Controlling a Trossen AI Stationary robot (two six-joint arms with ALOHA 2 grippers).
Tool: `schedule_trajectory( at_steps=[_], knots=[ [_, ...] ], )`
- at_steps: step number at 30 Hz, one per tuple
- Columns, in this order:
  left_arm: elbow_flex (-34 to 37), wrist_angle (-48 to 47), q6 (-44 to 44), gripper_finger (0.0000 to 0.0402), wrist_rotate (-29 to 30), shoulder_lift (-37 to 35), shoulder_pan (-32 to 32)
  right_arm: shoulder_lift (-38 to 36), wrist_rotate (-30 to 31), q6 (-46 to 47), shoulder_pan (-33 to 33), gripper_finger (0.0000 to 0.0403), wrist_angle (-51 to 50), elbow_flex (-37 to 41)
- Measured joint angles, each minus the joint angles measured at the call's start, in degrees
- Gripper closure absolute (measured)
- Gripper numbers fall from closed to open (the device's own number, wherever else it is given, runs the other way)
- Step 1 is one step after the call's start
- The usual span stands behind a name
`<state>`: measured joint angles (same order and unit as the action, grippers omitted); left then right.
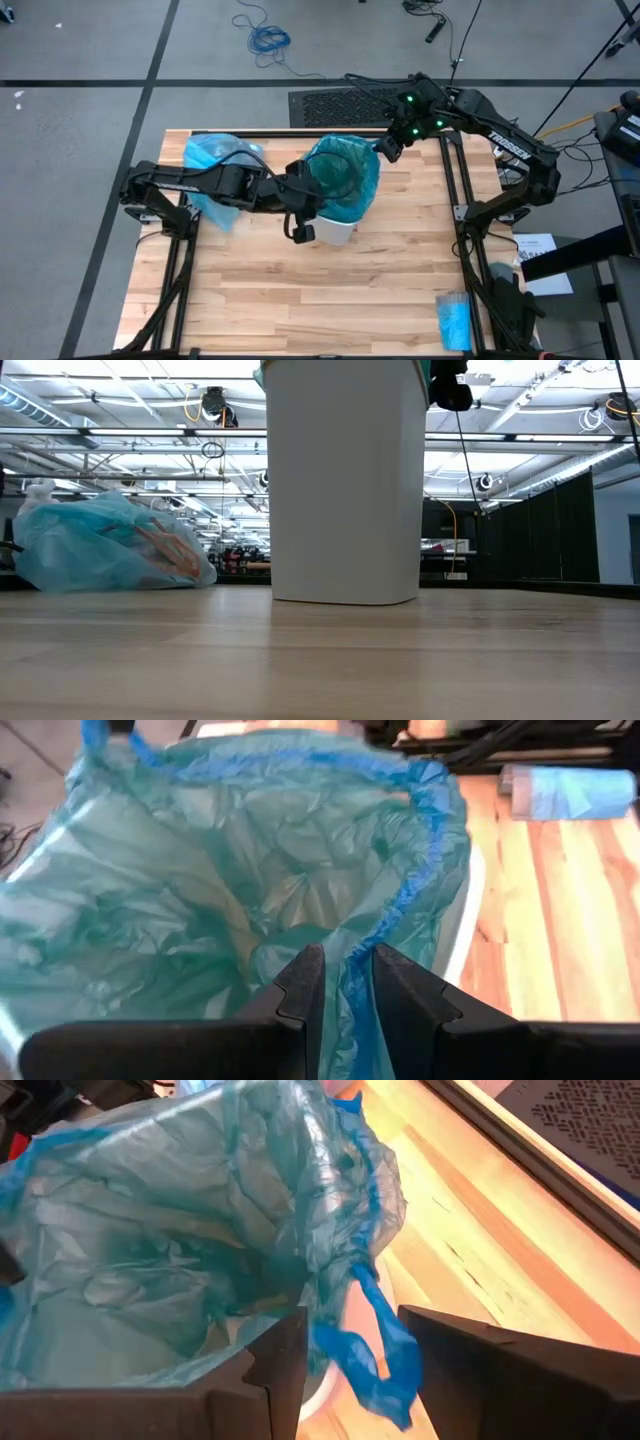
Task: Place trash/remove bag and relplace
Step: Insert the new blue trash bag into the white trash bin
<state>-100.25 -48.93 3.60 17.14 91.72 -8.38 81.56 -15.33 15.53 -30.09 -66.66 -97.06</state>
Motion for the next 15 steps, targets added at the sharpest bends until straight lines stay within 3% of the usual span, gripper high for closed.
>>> schedule_trajectory(
  at_steps=[7,15],
  knots=[
    [0.0,3.5,-1.4,0.0317,-1.1,0.0,0.0,0.1,0.0,0.2,0.0,0.0276,-0.9,0.0],
    [0.0,4.3,-1.5,0.0317,-3.8,-1.1,0.0,0.1,0.1,-3.8,0.0,0.0393,-2.6,0.0]
  ],
)
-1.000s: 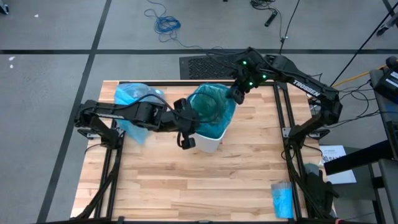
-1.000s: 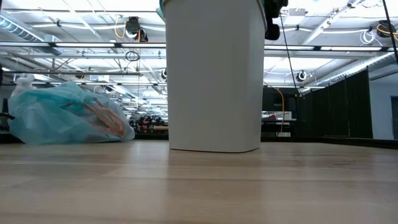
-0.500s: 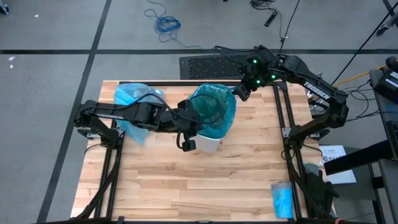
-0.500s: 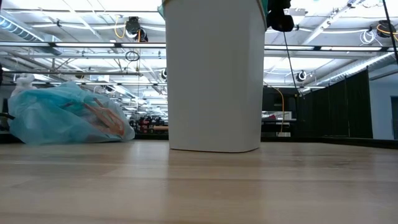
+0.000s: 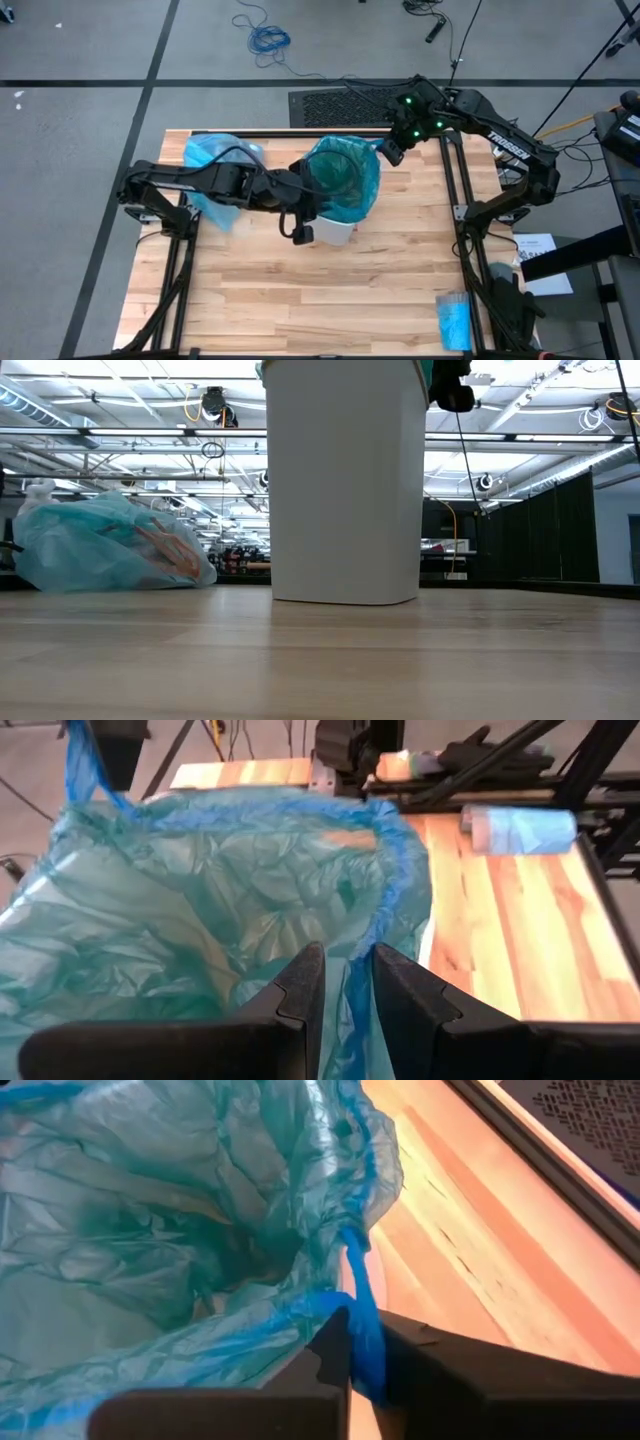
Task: Place trash/remove bag and relplace
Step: Insert the new blue trash bag into the white trash bin
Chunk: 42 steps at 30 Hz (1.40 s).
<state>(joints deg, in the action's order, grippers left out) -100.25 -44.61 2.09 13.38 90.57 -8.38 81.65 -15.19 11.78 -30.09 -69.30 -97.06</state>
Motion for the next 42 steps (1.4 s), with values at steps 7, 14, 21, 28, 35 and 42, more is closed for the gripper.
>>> schedule_trajectory(
  at_steps=[7,14,21,28,35,42],
  knots=[
    [0.0,0.8,0.2,0.0317,-0.6,-0.9,0.0,-0.3,-0.5,-0.6,0.0,0.0388,0.5,0.0],
    [0.0,0.8,0.5,0.0317,-0.9,-1.0,0.0,-0.7,-6.4,-2.1,0.0,0.0311,1.9,0.0],
    [0.0,1.0,0.5,0.0317,-1.2,-1.0,0.0,-0.2,-5.7,-1.7,-0.9,0.0218,2.4,0.0],
    [0.0,2.3,0.6,0.0317,-2.8,-1.0,0.0,0.5,-5.8,-0.5,-1.8,0.0241,5.5,0.0],
    [0.0,2.2,0.6,0.0317,-2.9,-1.0,0.0,0.6,-6.2,-4.5,-1.6,0.0353,0.7,0.1],
    [0.0,2.2,1.6,0.0317,-5.0,-1.0,0.0,0.6,-6.2,-5.5,-1.6,0.0399,1.0,0.1]
  ],
)
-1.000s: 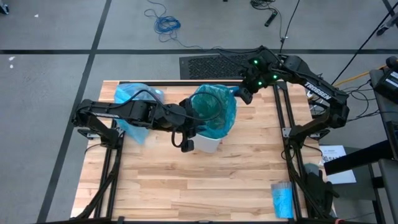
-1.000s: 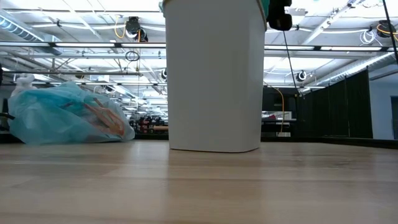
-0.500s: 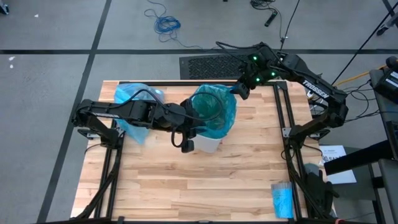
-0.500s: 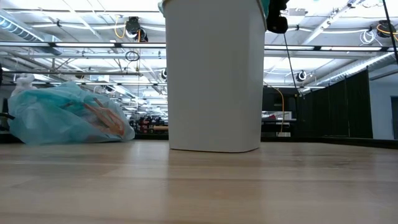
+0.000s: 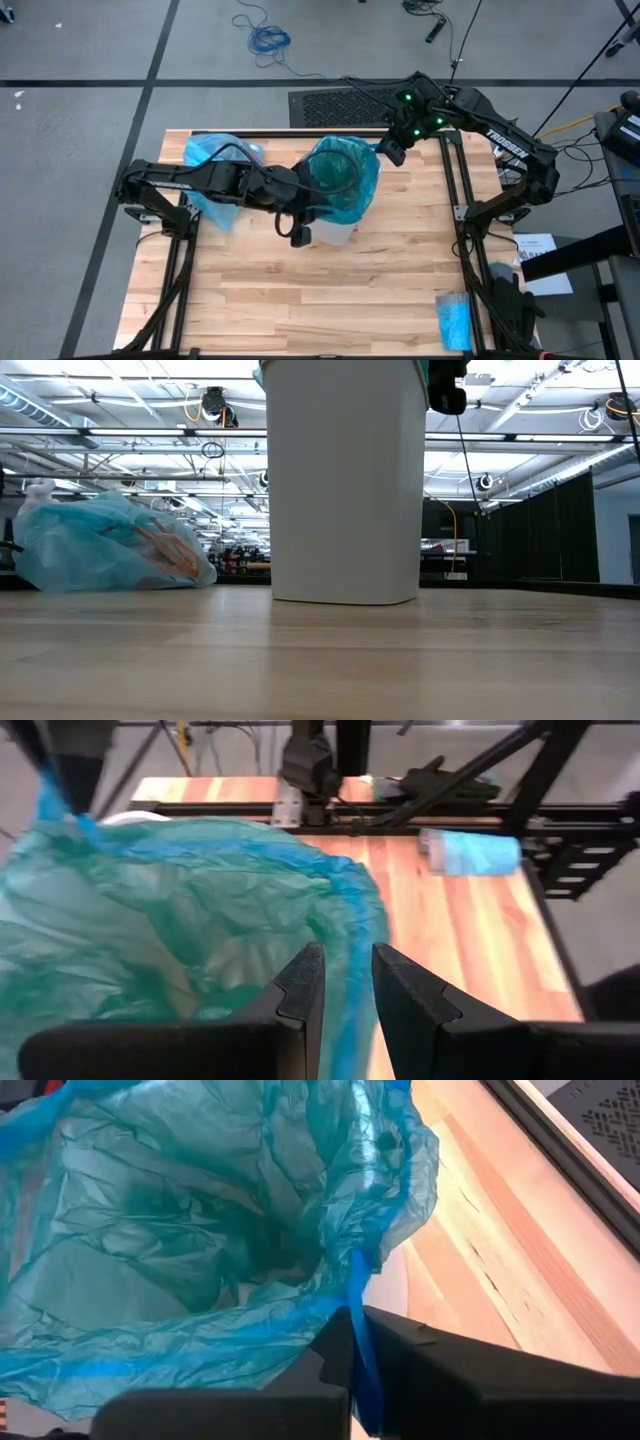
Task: Place trash/remove bag and relplace
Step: Insert the new blue trash bag into the white trash bin
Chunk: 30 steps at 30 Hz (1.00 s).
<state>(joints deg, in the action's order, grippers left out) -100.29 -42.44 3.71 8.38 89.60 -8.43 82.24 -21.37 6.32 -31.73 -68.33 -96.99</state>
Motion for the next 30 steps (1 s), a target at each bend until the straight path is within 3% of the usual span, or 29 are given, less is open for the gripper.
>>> schedule_trajectory(
  at_steps=[7,23,30],
  knots=[
    [0.0,-0.1,2.5,0.0317,-6.4,0.0,0.0,-0.9,0.3,-0.6,-0.5,0.0402,-2.5,0.0],
    [0.0,-0.1,3.6,0.0317,-8.3,0.0,-0.6,-2.8,0.0,-2.1,-1.4,0.0403,-8.9,0.1],
    [0.0,-0.1,5.0,0.0317,-10.1,0.0,-0.7,-3.8,-0.1,-0.4,0.1,0.0403,-4.5,9.5]
  ],
)
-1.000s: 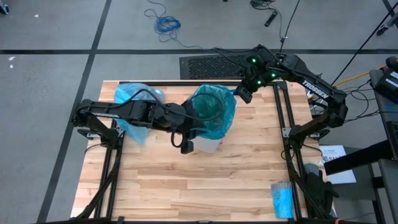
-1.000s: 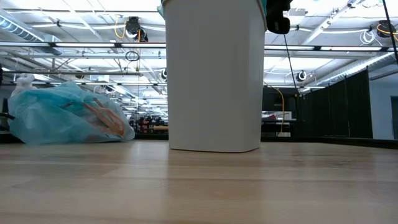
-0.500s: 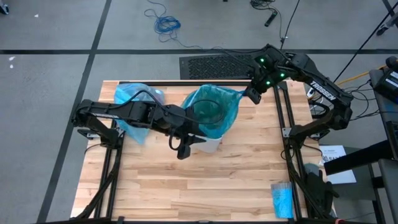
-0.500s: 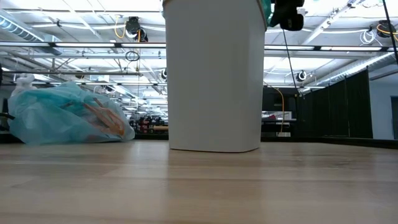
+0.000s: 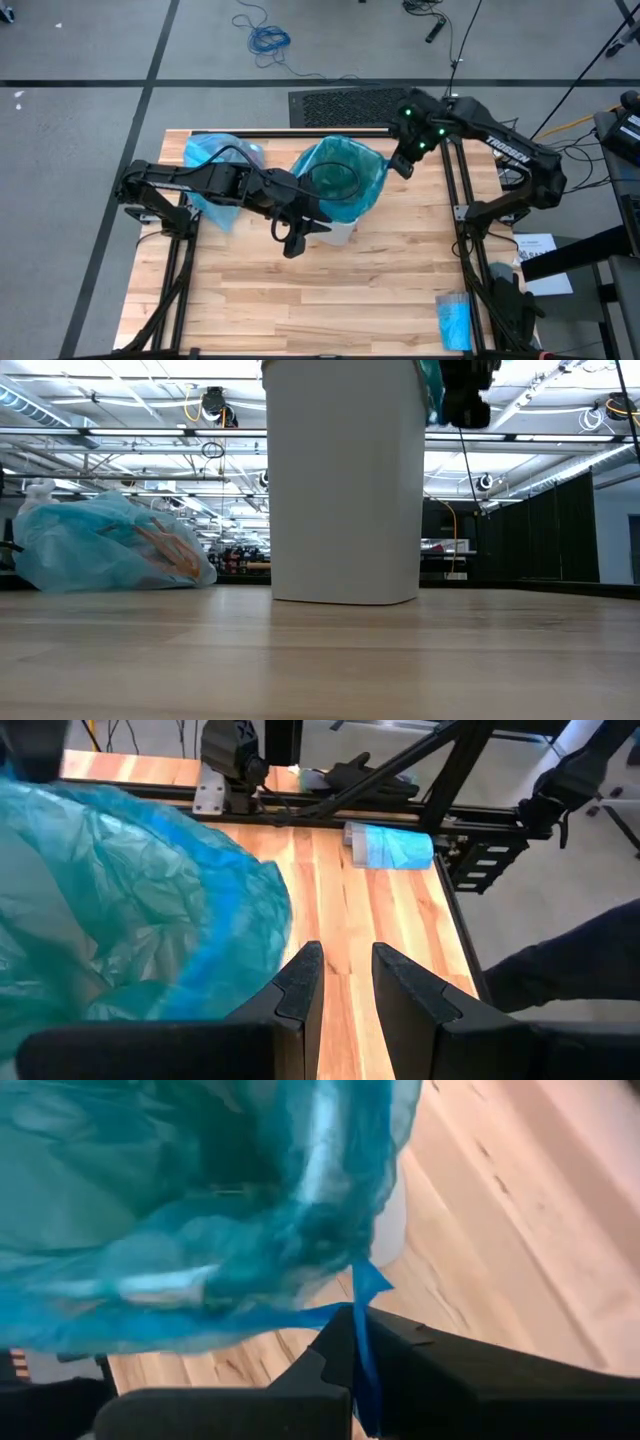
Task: Place trash/remove bag and relplace
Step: Insert the new blue trash bag into the white trash bin
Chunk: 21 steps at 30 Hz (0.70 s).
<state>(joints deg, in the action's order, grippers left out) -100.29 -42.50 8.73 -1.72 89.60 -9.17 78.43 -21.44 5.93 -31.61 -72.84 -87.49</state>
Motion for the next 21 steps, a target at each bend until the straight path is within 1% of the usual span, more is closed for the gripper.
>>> schedule_trajectory(
  at_steps=[4,9,14,16,18,21],
  knots=[
    [0.0,0.0,0.0,0.0317,0.0,0.0,-0.1,-2.5,-1.7,4.5,1.1,0.0403,9.4,7.6],
    [0.0,-0.2,0.0,0.0317,0.0,0.0,-0.1,-4.2,-2.5,8.1,2.4,0.0403,16.6,11.3],
    [0.0,-3.0,0.0,0.0317,0.0,0.3,-0.1,-4.0,-2.5,8.7,2.5,0.0402,17.2,12.5],
    [0.2,-3.9,0.8,0.0317,-0.1,0.8,-0.1,-4.0,-2.5,9.2,2.5,0.0396,16.8,13.2],
    [0.3,-4.9,1.5,0.0317,-0.2,1.0,-0.1,-4.3,-2.5,9.5,2.5,0.0384,16.7,13.6],
    [0.3,-4.5,1.5,0.0317,-0.3,1.0,-0.7,-6.1,-2.5,9.5,2.7,0.0355,16.8,13.9]
  ],
)
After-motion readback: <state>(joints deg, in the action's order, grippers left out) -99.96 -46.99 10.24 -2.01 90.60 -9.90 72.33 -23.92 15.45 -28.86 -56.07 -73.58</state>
